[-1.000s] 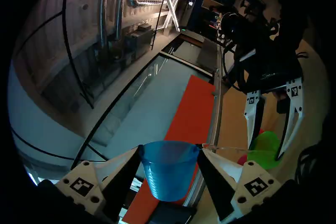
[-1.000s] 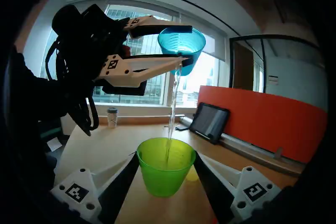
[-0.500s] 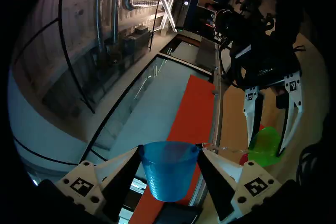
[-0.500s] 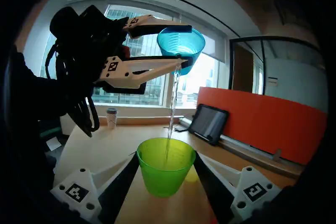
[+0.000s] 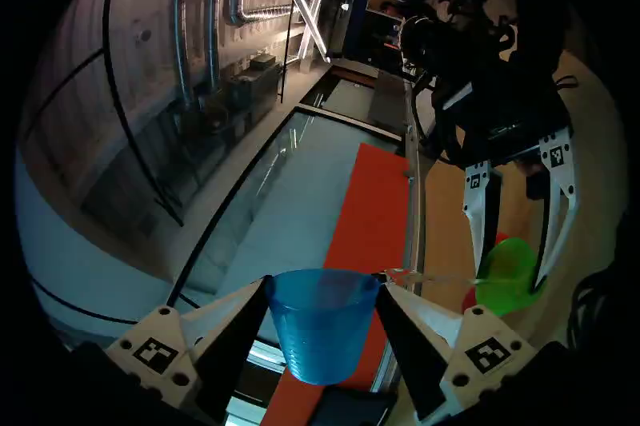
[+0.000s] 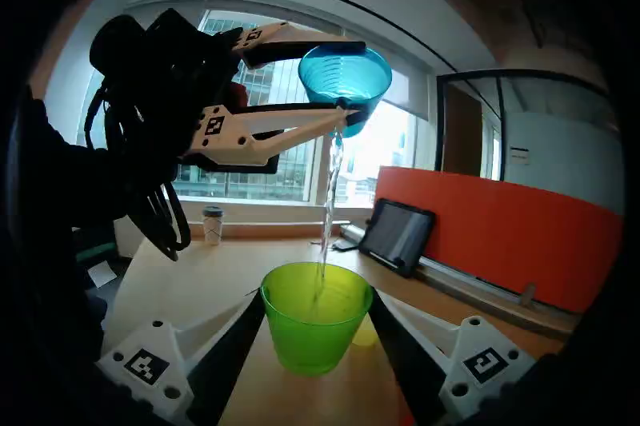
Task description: Pour water
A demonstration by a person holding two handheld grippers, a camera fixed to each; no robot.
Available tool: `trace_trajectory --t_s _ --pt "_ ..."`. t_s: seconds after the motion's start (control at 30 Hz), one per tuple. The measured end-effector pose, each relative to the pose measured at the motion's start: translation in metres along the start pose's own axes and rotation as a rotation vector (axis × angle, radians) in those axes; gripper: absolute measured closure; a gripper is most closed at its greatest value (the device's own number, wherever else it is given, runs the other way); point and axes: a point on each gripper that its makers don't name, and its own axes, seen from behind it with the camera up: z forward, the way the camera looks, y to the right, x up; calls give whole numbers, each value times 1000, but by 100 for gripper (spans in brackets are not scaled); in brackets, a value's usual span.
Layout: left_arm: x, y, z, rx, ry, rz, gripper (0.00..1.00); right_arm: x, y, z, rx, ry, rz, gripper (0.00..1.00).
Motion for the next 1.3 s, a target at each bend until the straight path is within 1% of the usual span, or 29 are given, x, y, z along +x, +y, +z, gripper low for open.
trace_trajectory --t_s 0.17,0.5,0.8,1.3 --pt "3 -2 -1 -2 2 24 11 0 0 0 -1 3 0 8" --pt "7 0 0 -3 3 74 11 1 0 0 -3 7 3 8" --pt "10 -3 1 3 6 126 11 1 0 0 -6 8 0 8" --pt "17 -1 0 7 25 207 11 2 0 -1 -9 7 -7 8"
